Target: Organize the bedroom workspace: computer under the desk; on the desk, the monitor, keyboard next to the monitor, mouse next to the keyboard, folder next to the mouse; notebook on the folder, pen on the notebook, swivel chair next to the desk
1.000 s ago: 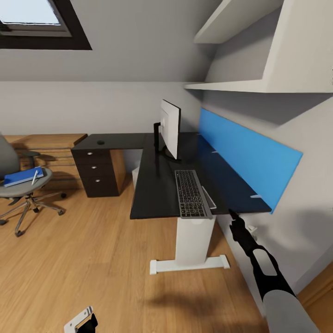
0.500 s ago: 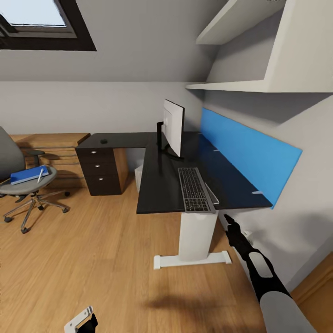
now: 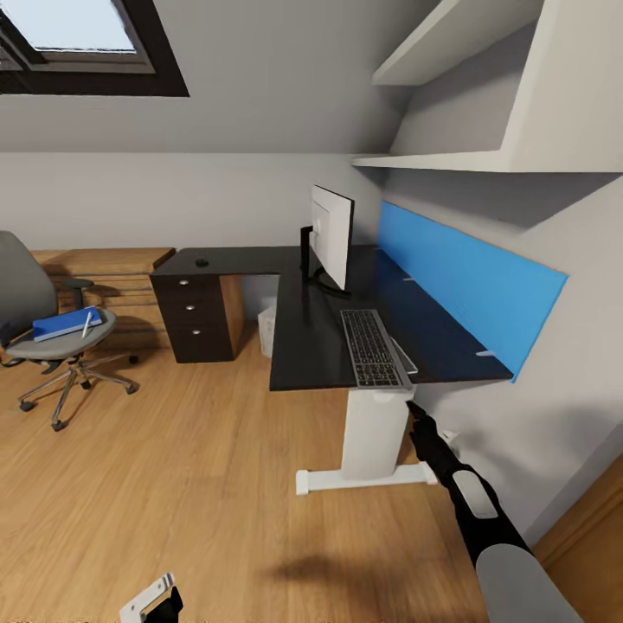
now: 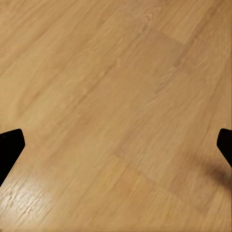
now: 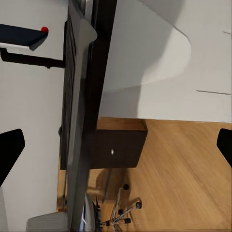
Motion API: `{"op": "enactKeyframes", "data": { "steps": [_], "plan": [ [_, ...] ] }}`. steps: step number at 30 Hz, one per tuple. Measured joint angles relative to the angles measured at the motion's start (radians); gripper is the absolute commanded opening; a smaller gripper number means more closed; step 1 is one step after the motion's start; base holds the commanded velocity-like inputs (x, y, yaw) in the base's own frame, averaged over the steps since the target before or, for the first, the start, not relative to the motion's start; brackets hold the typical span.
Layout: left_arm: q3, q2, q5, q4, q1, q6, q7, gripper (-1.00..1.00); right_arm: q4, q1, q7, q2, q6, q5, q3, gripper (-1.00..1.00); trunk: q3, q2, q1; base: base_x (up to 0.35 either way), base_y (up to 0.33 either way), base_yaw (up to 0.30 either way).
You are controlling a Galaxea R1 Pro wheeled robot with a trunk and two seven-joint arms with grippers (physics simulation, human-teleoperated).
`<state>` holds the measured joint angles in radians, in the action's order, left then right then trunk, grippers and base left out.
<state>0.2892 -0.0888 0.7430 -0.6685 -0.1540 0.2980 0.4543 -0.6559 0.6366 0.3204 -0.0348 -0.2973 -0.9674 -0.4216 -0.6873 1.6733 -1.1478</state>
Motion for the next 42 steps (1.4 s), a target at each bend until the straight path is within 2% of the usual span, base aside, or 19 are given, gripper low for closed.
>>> {"op": "enactKeyframes", "data": {
  "steps": [14, 31, 42],
  "plan": [
    [0.0, 0.0, 0.0, 0.0, 0.0, -0.001, 0.0, 1.0, -0.006, 0.0, 0.008, -0.001, 0.0, 0.0, 0.008, 1.0, 0.0, 0.0, 0.0, -0.022, 0.049, 0.0],
    [0.0, 0.0, 0.0, 0.0, 0.0, -0.001, 0.0, 1.0, -0.014, -0.001, 0.009, 0.007, 0.001, 0.0, 0.006, 1.0, 0.053, -0.119, 0.065, 0.0, 0.0, 0.0],
    [0.0, 0.0, 0.0, 0.0, 0.0, 0.0, 0.0, 1.0, -0.039, -0.001, 0.009, 0.014, 0.002, 0.002, 0.004, 1.0, 0.053, -0.119, 0.065, 0.0, 0.0, 0.0]
  ]
}}
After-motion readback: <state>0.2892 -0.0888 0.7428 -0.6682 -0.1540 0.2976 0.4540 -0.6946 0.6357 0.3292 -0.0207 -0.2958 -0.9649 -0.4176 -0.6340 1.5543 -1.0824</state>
